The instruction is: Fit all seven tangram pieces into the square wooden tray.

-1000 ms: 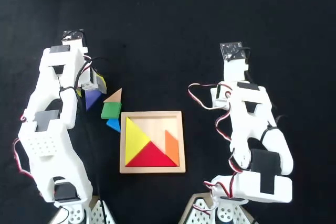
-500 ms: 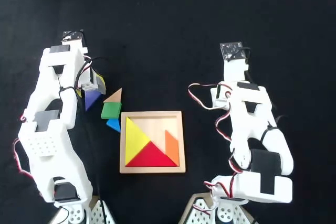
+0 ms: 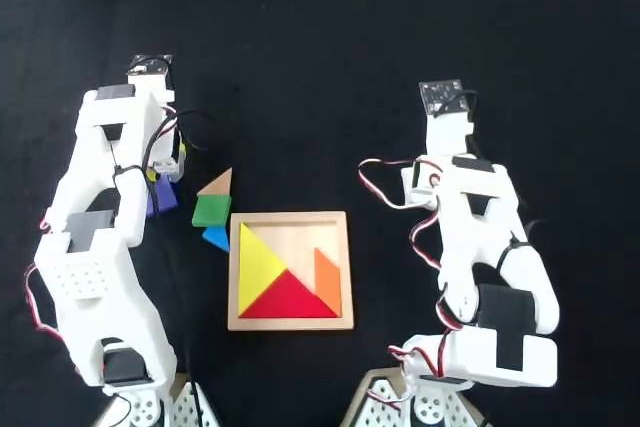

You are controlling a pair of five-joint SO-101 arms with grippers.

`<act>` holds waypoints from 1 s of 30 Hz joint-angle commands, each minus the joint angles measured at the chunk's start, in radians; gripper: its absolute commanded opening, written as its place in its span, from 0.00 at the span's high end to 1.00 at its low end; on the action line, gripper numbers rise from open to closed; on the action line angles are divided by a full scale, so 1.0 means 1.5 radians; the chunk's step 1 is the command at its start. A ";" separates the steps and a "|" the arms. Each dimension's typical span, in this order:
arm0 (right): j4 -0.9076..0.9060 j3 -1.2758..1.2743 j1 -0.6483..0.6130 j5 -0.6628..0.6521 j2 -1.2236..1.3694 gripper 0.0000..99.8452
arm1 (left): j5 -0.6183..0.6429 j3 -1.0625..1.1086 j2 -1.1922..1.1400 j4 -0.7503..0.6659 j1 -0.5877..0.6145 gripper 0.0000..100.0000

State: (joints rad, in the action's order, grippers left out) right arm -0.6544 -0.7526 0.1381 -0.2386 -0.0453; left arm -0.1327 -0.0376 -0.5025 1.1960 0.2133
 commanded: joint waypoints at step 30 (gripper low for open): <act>0.002 0.026 -0.011 -0.024 0.001 0.99 | -0.197 0.192 0.517 0.144 -0.011 0.81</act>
State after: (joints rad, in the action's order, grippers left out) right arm -0.6544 -0.7526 0.1350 -0.2662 -0.0453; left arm -0.4196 0.0069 -0.0667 1.5489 0.2087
